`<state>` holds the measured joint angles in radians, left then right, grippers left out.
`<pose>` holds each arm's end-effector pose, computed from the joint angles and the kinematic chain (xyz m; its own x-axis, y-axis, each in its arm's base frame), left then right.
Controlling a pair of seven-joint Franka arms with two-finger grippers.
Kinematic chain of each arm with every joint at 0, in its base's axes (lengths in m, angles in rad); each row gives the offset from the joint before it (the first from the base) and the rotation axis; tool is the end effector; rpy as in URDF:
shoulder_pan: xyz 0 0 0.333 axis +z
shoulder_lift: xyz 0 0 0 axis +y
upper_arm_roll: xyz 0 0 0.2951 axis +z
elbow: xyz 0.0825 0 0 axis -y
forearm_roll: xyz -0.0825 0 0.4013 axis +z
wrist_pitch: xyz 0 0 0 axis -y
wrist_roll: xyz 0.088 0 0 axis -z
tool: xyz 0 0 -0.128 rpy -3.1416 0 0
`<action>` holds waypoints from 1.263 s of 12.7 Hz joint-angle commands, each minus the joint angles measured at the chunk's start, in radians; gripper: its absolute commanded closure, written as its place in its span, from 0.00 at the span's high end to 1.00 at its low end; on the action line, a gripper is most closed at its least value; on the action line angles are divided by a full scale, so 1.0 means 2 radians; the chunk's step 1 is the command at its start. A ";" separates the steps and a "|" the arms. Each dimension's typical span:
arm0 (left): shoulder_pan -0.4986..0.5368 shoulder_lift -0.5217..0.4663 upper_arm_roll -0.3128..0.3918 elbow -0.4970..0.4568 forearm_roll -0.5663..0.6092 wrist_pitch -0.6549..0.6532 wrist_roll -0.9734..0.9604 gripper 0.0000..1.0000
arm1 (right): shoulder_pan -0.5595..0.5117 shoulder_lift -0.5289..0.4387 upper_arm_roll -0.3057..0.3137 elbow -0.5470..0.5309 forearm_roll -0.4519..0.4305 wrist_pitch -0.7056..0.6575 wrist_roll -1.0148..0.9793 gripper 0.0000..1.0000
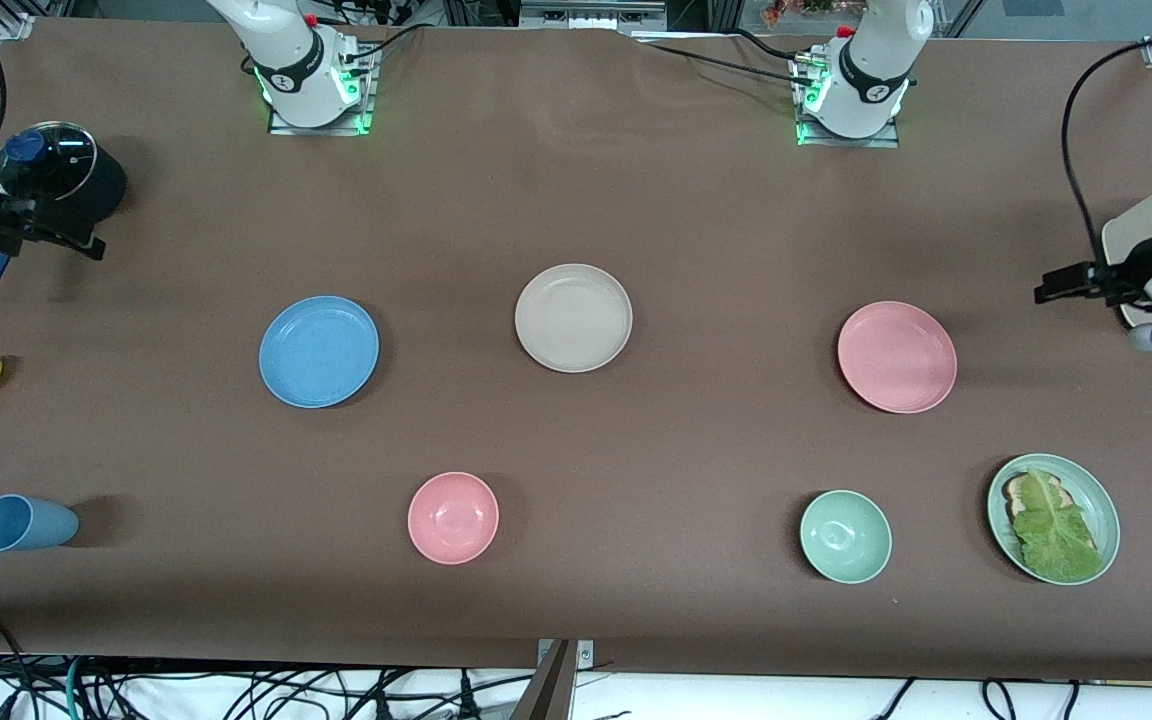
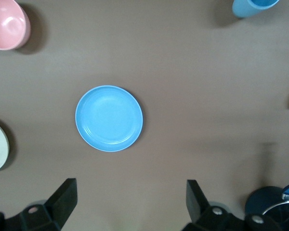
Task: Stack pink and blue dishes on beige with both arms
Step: 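Move the right gripper to blue plate while the left gripper nears pink plate, then grip blue plate with the right gripper while the left gripper grips pink plate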
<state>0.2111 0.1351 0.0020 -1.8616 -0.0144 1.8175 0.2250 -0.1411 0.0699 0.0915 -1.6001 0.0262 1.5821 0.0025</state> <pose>0.5719 0.1222 0.3820 0.9852 -0.0115 -0.1709 -0.0026 -0.9986 0.0523 0.5862 -0.0271 0.5290 0.9948 -0.0518 -0.0876 -0.0548 -0.9980 -0.0322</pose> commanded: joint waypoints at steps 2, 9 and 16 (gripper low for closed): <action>0.004 -0.017 -0.007 -0.133 0.016 0.143 0.014 1.00 | 0.001 0.056 0.003 0.003 0.000 -0.004 -0.006 1.00; 0.017 0.101 -0.009 -0.180 0.016 0.326 0.075 0.92 | 0.060 0.128 0.005 -0.020 0.003 0.056 0.098 1.00; 0.018 0.139 -0.010 -0.168 0.009 0.341 0.108 0.17 | 0.126 0.113 0.022 -0.179 0.005 0.266 0.217 1.00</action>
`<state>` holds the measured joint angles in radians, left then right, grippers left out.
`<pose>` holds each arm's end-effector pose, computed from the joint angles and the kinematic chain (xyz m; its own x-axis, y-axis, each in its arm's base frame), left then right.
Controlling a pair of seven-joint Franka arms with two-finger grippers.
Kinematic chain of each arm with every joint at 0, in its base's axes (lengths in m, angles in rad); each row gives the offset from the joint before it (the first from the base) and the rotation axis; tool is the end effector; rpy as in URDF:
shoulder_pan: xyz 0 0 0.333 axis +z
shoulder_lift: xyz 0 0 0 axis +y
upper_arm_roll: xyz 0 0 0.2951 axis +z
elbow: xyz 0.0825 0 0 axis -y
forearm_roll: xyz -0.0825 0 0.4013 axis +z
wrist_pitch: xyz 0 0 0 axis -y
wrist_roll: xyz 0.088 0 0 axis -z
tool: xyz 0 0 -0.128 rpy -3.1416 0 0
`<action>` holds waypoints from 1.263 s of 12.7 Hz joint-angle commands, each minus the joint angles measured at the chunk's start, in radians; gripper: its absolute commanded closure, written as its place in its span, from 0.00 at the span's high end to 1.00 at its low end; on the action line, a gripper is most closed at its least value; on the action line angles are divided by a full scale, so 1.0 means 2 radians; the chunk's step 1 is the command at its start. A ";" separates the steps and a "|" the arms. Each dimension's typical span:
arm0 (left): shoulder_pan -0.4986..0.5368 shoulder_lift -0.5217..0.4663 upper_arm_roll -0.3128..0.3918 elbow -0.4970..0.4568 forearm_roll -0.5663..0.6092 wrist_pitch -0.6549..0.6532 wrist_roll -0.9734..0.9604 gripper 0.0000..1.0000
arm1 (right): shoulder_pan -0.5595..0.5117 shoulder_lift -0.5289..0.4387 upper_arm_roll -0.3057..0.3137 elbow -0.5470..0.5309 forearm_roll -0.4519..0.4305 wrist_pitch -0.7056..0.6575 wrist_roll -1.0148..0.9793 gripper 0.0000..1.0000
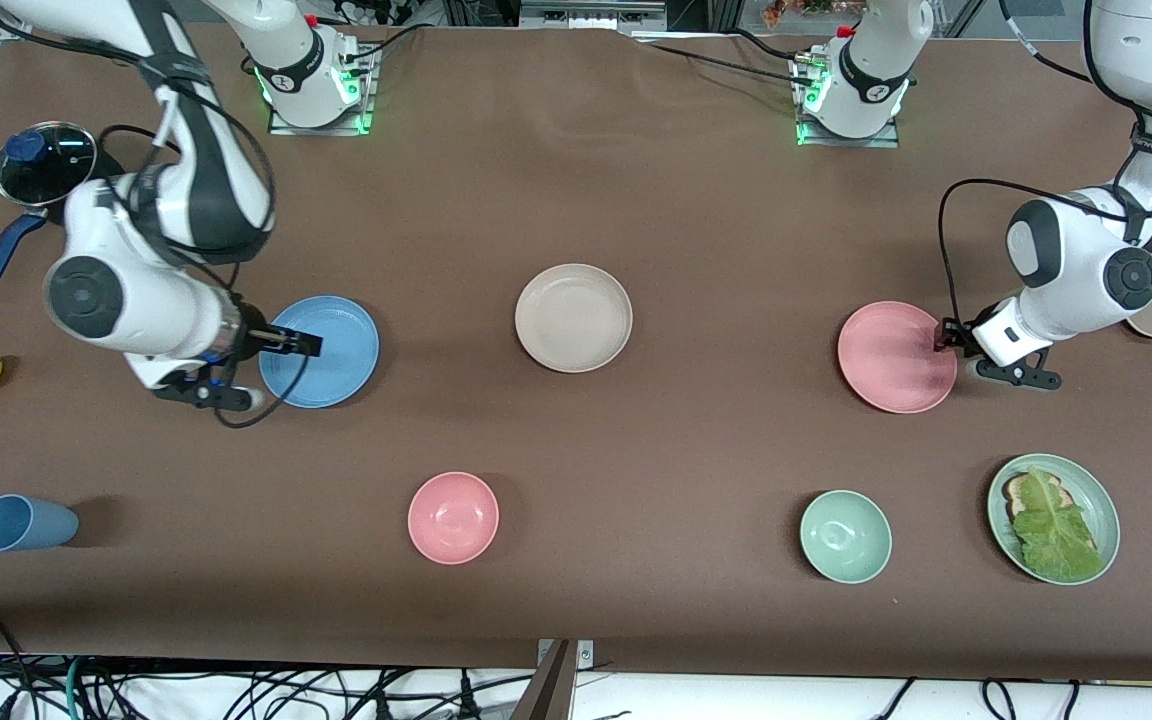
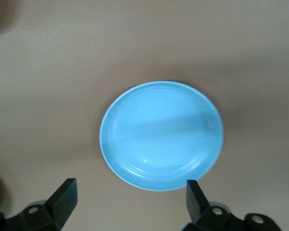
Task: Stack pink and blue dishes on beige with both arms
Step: 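Grip blue plate with the right gripper while the left gripper grips pink plate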
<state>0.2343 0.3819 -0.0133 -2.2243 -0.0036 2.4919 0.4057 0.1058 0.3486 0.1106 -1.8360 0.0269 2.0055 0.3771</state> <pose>0.5222 0.1168 0.1359 0.9780 -0.1817 -0.1021 -0.1772 -0.9828 0.0513 0.6034 0.1328 0.2782 0.9669 -0.1743 -0.1862 -0.1756 -0.9844 0.0096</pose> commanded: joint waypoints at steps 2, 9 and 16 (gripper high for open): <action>0.006 0.022 -0.003 0.018 -0.016 0.004 0.017 0.16 | 0.002 -0.035 0.025 -0.116 0.002 0.116 0.050 1.00; 0.006 0.011 -0.021 0.051 -0.053 -0.066 0.016 0.00 | 0.022 0.007 0.035 -0.161 -0.019 0.221 0.050 1.00; -0.003 0.013 -0.080 0.160 -0.176 -0.244 -0.001 0.00 | 0.023 0.048 0.034 -0.140 -0.092 0.221 0.048 0.62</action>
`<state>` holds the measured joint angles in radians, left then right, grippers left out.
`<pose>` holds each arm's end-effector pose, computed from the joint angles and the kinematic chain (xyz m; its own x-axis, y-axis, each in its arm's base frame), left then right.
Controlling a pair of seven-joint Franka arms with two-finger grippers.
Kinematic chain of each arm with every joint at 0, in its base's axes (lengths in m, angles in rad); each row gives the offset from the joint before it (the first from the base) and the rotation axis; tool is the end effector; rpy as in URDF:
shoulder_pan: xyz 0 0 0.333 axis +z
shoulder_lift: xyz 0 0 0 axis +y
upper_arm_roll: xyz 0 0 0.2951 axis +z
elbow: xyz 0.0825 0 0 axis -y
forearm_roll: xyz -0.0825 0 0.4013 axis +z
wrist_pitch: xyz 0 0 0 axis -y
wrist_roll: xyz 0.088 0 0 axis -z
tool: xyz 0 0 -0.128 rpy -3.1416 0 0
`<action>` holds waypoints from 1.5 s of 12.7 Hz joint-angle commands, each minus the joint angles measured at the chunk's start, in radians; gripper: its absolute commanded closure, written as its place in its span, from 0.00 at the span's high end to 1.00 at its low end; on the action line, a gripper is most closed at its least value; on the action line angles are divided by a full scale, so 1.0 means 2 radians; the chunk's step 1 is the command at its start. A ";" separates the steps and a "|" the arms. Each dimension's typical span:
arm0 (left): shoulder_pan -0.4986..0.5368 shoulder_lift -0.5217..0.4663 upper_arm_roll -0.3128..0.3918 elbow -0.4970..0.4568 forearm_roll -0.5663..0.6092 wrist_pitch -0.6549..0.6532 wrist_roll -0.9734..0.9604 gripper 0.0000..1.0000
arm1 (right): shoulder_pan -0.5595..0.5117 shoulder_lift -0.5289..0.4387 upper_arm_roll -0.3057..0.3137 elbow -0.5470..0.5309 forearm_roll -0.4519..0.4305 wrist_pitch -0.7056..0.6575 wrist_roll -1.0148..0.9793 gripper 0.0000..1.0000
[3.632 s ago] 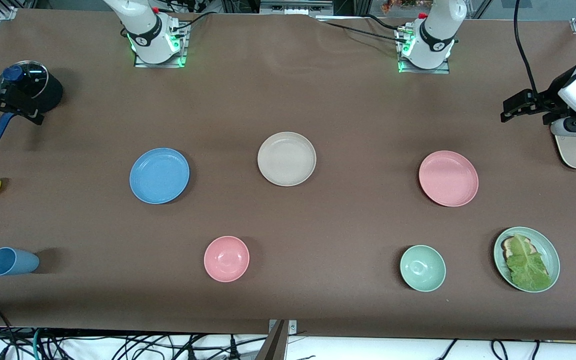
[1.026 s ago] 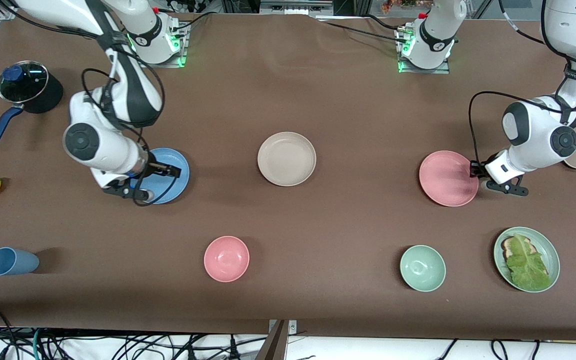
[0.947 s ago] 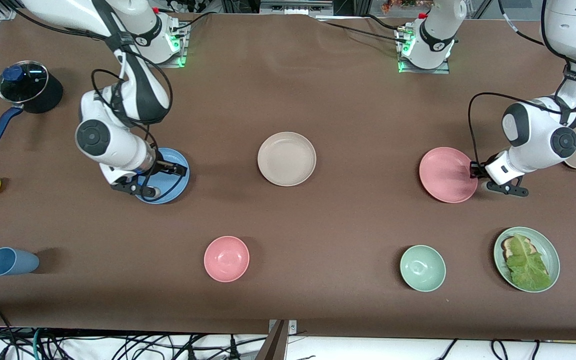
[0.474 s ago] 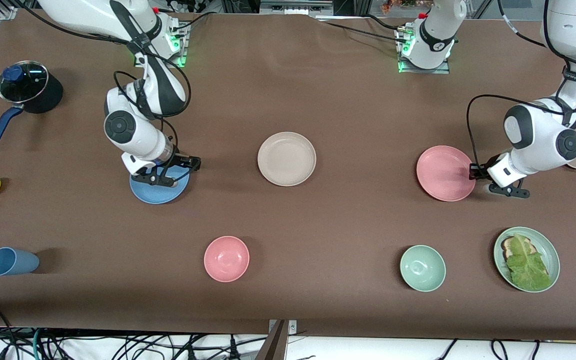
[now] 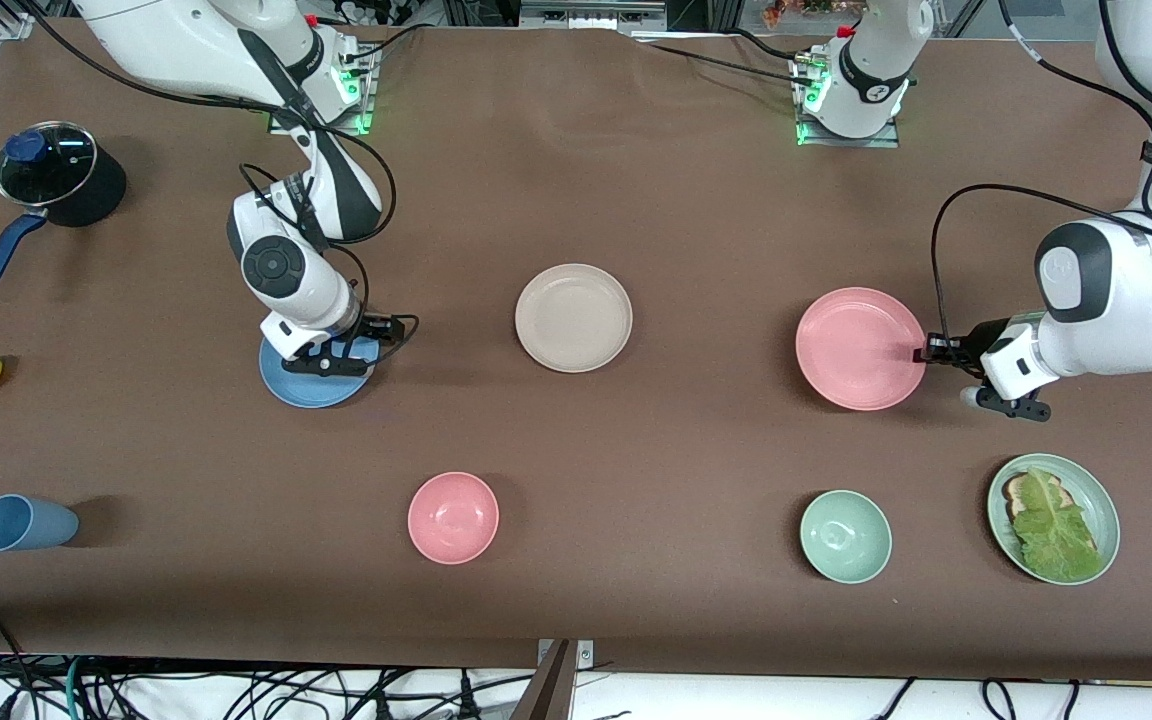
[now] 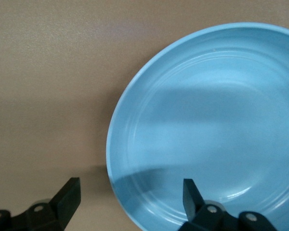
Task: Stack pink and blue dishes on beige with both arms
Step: 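Carry the pink plate onto the beige plate with the left gripper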
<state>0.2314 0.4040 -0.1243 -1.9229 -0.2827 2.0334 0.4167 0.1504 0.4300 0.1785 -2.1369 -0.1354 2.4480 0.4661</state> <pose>0.5891 0.0422 0.2136 0.9689 -0.1719 -0.1779 -0.1004 -0.9305 0.3522 0.5279 0.1838 0.1411 0.9944 -0.0423 -0.0967 -0.0376 -0.9981 0.0492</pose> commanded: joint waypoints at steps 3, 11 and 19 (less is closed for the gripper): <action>-0.067 0.013 -0.048 0.031 -0.036 -0.012 -0.108 0.00 | 0.007 0.017 0.000 0.017 -0.011 -0.001 0.004 0.24; -0.276 0.052 -0.048 0.060 -0.034 0.070 -0.383 0.00 | 0.010 0.020 0.000 0.057 -0.011 -0.052 -0.002 0.00; -0.351 0.093 -0.046 0.054 -0.034 0.142 -0.431 0.12 | 0.011 0.016 0.002 0.153 -0.007 -0.194 0.002 0.00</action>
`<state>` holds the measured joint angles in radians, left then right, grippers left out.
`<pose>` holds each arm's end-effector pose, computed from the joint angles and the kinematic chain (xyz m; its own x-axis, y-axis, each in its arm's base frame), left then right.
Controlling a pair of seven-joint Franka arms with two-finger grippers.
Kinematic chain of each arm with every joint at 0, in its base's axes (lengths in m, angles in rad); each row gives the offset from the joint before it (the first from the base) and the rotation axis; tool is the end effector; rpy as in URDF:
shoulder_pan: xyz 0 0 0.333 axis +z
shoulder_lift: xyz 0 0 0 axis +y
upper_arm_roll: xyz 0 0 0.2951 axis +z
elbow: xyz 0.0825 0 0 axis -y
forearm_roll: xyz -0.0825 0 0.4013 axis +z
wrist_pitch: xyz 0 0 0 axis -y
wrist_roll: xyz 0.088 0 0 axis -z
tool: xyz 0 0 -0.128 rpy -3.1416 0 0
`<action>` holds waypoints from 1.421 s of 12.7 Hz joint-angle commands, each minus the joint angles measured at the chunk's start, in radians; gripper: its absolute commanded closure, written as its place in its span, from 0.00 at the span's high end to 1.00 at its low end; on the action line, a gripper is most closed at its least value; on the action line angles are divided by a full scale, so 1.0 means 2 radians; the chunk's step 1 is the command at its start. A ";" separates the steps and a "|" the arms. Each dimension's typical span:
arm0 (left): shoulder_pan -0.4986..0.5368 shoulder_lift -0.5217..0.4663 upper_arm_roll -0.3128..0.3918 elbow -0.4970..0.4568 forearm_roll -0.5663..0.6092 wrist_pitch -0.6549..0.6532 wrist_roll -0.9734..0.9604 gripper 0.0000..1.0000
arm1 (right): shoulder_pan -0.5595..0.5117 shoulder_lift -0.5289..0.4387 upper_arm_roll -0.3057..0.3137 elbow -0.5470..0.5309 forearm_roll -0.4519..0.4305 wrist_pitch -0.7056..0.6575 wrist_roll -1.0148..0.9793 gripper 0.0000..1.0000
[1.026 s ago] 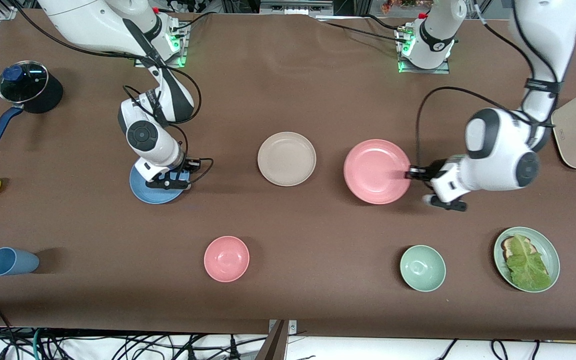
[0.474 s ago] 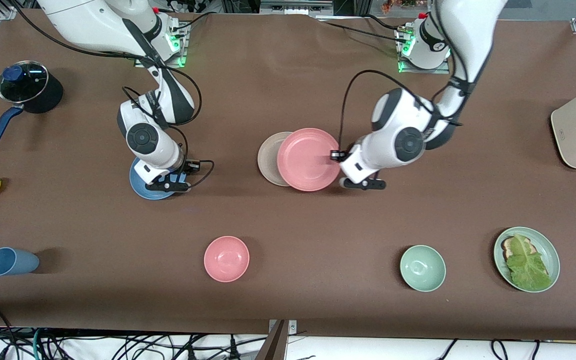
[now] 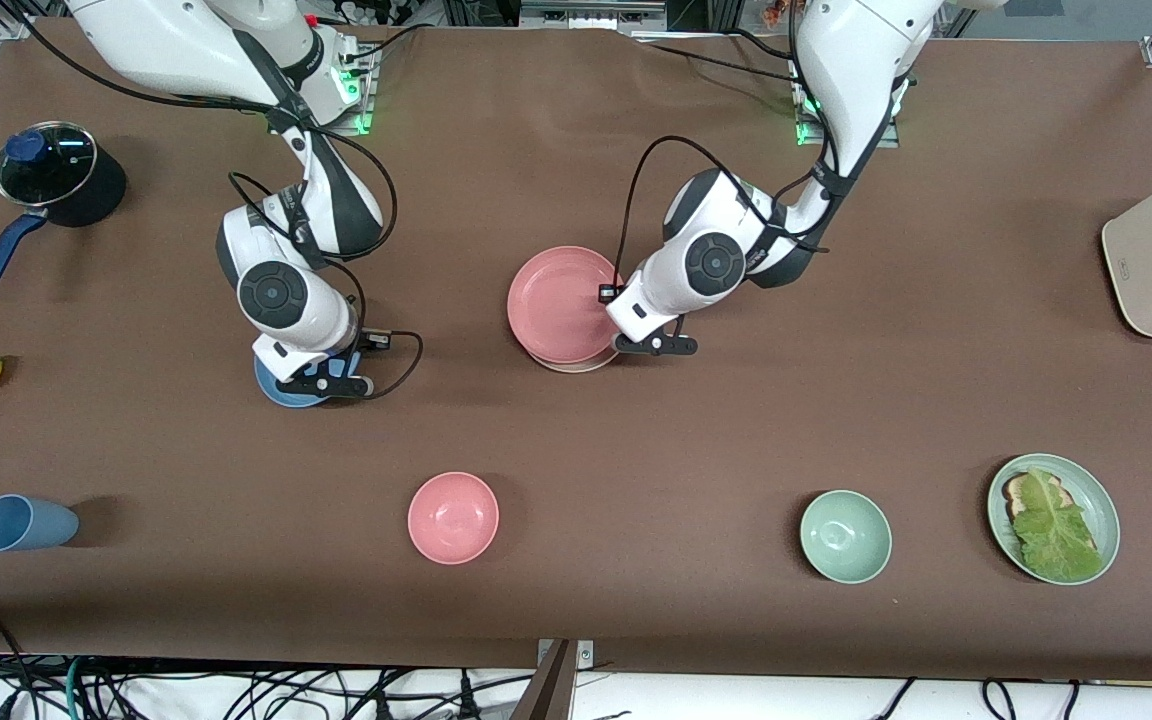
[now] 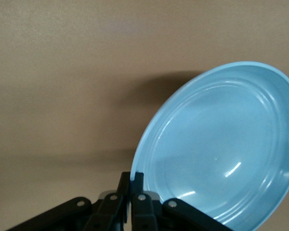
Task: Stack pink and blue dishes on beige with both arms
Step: 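Open the left gripper on pink plate while the right gripper lifts blue plate, then lower the blue plate onto the pink plate while the left gripper withdraws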
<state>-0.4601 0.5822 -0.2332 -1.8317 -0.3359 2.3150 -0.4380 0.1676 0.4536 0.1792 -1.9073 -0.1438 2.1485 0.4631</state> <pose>0.4857 -0.4154 0.1654 0.9625 -0.0179 -0.2705 0.0521 -0.9670 0.2493 0.5717 0.1976 0.1954 0.9845 -0.0442 -0.1699 -0.0254 -0.9934 0.1116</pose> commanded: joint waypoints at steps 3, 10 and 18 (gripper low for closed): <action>-0.001 -0.010 0.009 0.010 -0.007 -0.014 -0.003 1.00 | 0.003 0.003 0.016 0.067 0.001 -0.086 0.012 0.00; 0.053 -0.134 0.020 0.043 0.114 -0.202 0.000 1.00 | 0.068 0.016 0.031 0.114 0.014 -0.086 0.113 0.00; 0.212 -0.217 0.018 0.156 0.185 -0.403 0.127 1.00 | 0.198 0.100 0.031 0.249 0.029 -0.080 0.225 0.00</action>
<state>-0.1069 0.2065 -0.1837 -1.5298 0.0299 1.5690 -0.2617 0.5195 0.5981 0.2453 -1.5103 -0.0943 2.0073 0.8697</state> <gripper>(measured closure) 0.000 0.956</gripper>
